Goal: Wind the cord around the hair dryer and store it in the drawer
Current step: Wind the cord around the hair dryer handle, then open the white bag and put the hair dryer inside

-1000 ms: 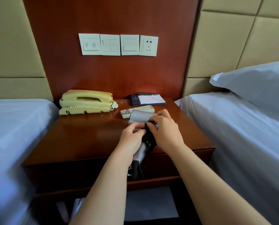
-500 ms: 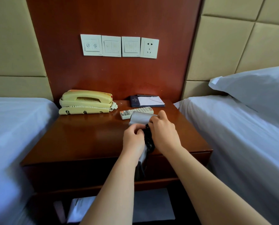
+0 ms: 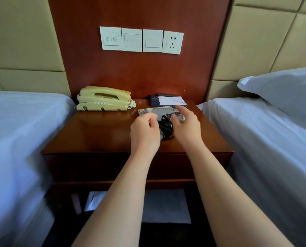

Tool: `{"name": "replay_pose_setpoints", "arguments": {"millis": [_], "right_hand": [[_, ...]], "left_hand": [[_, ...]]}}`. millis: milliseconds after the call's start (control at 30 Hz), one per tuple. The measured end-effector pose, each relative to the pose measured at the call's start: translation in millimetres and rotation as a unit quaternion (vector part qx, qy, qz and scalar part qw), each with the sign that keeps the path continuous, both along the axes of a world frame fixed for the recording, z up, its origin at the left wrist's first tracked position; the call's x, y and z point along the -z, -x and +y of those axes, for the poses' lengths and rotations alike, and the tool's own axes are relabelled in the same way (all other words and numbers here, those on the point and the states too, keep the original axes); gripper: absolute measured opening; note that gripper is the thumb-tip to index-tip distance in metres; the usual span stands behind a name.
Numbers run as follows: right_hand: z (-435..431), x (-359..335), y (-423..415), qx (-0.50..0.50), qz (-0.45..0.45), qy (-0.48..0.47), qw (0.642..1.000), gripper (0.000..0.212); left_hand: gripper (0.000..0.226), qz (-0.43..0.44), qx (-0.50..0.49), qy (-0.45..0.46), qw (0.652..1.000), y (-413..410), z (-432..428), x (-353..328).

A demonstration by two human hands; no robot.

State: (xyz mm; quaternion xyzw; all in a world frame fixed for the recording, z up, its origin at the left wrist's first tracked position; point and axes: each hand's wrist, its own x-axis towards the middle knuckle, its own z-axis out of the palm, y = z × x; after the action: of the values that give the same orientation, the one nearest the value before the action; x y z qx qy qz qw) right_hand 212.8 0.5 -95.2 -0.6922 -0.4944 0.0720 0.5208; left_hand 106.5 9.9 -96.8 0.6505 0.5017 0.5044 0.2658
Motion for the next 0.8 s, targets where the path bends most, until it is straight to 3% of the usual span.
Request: {"name": "replay_pose_setpoints", "arguments": {"millis": [100,233,433,600,700,800], "right_hand": [[-45.9,2.8,7.4,-0.03,0.127,-0.056,0.99,0.022],[-96.8,40.4,18.2,-0.048,0.271,-0.066,0.959,0.029],[-93.9,133.1,11.9,-0.028,0.304,0.123,0.944,0.033],[-81.7,215.2,4.6,0.033,0.363,0.267,0.892,0.031],[-75.9,250.4,10.0,0.057,0.397,0.318,0.859,0.031],[-73.3,279.4,19.6,0.075,0.441,0.336,0.829,0.028]], "left_hand": [[0.033,0.005,0.033,0.013,0.999,11.7,-38.8,4.0],[0.031,-0.003,0.105,0.088,0.991,24.3,-75.8,22.3],[0.033,0.022,0.098,0.208,0.973,17.6,-77.1,93.6],[0.025,0.006,-0.007,0.269,0.963,15.8,-69.8,169.0],[0.021,-0.044,-0.051,0.346,0.936,15.6,-65.9,218.4],[0.027,-0.105,-0.09,0.444,0.885,10.3,-61.6,256.3]]}}
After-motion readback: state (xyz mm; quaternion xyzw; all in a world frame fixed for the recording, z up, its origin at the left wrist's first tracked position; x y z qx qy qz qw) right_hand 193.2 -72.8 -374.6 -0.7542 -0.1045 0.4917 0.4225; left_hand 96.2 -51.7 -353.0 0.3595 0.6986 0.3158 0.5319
